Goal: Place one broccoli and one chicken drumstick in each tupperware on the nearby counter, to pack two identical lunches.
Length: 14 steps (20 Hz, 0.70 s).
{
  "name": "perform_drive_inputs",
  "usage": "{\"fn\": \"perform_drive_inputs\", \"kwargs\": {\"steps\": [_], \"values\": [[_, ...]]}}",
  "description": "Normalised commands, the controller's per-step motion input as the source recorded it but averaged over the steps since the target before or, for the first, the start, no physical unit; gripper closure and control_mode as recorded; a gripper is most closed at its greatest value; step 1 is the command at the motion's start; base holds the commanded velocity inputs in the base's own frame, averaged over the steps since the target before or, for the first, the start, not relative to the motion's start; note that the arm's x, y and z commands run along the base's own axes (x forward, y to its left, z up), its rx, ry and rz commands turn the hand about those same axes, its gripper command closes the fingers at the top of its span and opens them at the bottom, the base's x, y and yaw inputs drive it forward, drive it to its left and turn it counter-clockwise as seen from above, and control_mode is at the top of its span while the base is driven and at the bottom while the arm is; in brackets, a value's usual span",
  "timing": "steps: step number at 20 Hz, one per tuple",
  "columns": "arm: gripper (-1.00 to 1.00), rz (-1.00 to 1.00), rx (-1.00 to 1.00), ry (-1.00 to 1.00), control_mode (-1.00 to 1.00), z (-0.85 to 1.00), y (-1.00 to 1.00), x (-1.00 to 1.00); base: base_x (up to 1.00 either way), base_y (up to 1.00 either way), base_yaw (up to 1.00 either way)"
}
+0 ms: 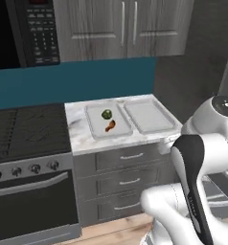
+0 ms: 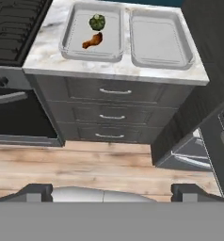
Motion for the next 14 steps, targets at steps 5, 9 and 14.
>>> {"fn": "perform_drive_inputs", "kwargs": {"steps": [5, 9, 14], "values": [[-1.00, 0.00, 0.00, 0.00, 1.00, 0.00, 0.00, 0.00, -1.00, -0.11, 0.00], [-1.00, 0.00, 0.00, 0.00, 1.00, 0.00, 0.00, 0.00, -1.00, -0.14, 0.00], [-1.00, 0.00, 0.00, 0.00, 1.00, 0.00, 0.00, 0.00, -1.00, -0.41, -0.06]]}}
